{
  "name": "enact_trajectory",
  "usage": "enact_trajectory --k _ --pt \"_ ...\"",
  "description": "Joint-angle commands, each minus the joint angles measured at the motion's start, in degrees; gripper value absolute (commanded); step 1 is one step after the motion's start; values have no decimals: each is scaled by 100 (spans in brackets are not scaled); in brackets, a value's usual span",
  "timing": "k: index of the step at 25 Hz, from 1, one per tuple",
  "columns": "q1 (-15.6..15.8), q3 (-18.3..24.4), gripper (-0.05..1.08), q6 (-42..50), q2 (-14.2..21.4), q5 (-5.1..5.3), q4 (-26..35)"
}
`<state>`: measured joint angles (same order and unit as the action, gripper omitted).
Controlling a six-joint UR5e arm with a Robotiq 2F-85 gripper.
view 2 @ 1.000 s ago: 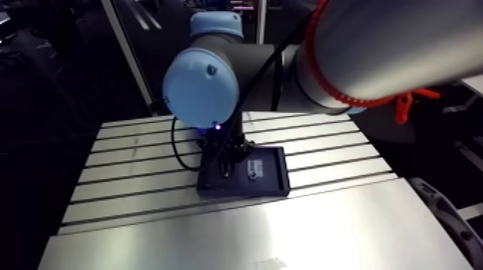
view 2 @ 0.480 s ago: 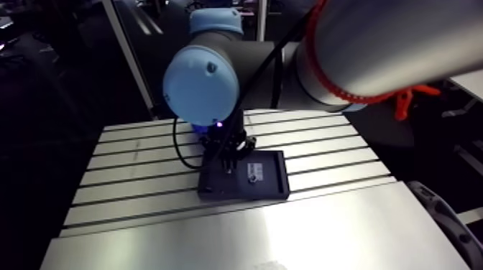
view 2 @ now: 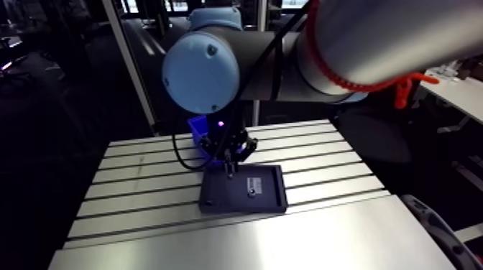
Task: Pick up the M10 bolt from the tray and put it into the blue bin.
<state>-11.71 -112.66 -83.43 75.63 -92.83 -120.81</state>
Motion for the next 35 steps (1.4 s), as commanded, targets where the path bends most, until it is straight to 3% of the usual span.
enact_trajectory --k 1,9,20,25,30,35 --pt "125 257 107 -819 166 6 386" --pt "221 529 107 -2797 606 6 782" --pt "46 1004 107 -6877 984 23 1459" --pt "-78 1189 107 -8749 1001 15 1723" --pt "-174 1444 107 -10340 931 155 1731" --pt "-148 1769 107 -11668 703 182 1767"
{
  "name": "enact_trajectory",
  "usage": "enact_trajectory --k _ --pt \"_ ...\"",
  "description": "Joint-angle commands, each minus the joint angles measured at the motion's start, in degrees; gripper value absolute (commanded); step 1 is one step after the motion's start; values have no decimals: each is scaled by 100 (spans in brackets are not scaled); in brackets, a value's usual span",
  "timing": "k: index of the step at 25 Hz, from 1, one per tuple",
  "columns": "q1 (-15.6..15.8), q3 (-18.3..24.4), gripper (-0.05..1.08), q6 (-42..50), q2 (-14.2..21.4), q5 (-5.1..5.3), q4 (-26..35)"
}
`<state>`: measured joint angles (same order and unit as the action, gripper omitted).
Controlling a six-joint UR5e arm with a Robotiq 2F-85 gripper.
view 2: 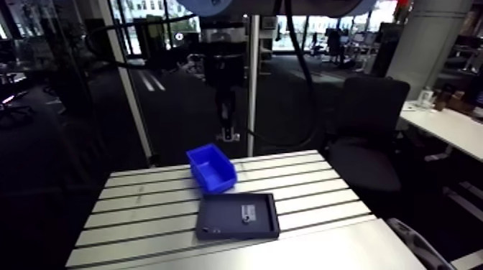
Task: Pick up the M10 bolt from the tray and put it into the blue bin.
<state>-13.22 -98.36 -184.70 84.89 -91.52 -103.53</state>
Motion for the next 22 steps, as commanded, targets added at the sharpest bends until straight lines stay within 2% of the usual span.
enact_trajectory --k 1,7,14,22 --pt "21 375 107 -1734 -276 15 48" --pt "100 568 107 -2701 -469 -20 21" --pt "425 858 107 -2806 -803 -2 21" --pt "487 1060 107 -2806 -1120 -28 -5"
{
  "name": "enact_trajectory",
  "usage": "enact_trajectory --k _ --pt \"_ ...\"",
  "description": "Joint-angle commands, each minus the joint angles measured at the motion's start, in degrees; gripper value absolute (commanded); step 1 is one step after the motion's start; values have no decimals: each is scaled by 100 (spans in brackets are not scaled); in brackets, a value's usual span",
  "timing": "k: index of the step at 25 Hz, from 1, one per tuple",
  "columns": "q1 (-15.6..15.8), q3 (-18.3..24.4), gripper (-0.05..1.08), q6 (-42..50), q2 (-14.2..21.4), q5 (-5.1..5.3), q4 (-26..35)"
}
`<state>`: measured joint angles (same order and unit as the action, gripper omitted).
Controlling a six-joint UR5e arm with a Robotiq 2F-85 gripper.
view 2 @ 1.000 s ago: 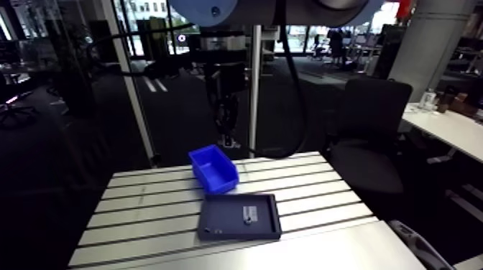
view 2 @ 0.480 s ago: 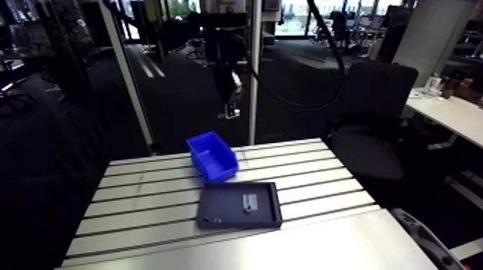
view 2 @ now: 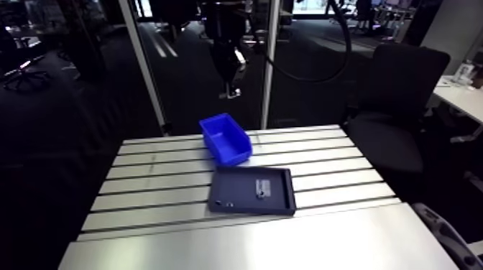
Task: Pick up the M10 bolt from the tray and put it into the blue bin.
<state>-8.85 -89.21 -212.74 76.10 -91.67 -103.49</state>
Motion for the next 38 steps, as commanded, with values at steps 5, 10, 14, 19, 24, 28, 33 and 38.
enact_trajectory --k 5,10,14,19,24,28,33,38 --pt "138 233 106 68 -540 -39 -18" --pt "217 277 106 85 -751 -48 -194" --pt "217 277 106 85 -909 -48 -343" --pt "217 277 106 103 -1111 -39 -457" --pt "217 286 106 103 -1340 -57 -651" --pt "217 286 106 226 -1533 -48 -747" --pt "279 286 106 270 -1709 -57 -835" --pt "288 365 106 331 -1929 -57 -1011"
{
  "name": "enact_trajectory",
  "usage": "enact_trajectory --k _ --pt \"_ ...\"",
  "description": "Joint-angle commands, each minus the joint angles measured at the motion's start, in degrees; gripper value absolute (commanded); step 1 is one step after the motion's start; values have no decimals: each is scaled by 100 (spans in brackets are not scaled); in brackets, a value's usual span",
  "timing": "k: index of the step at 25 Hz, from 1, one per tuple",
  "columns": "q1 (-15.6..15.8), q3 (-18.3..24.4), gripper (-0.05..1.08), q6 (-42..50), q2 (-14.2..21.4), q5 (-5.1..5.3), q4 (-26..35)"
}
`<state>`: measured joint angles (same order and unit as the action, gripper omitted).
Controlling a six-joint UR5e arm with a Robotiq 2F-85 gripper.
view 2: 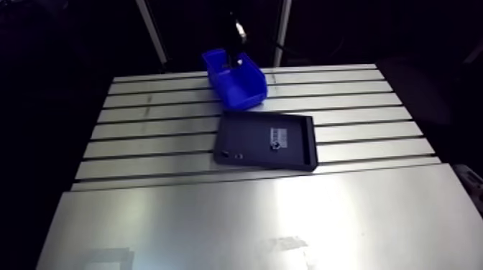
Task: Pick up the M10 bolt from the tray and put it into the blue bin.
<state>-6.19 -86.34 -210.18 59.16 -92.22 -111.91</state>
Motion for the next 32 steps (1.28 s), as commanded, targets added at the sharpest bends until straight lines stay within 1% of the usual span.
enact_trajectory --k 1,6,12,15,32 --pt "21 87 106 101 -252 -2 -178" --pt "39 104 106 119 -270 -2 -178" --pt "39 175 106 128 -446 -2 -275" --pt "39 175 105 198 -499 -2 -372" --pt "48 175 105 330 -762 -11 -504"
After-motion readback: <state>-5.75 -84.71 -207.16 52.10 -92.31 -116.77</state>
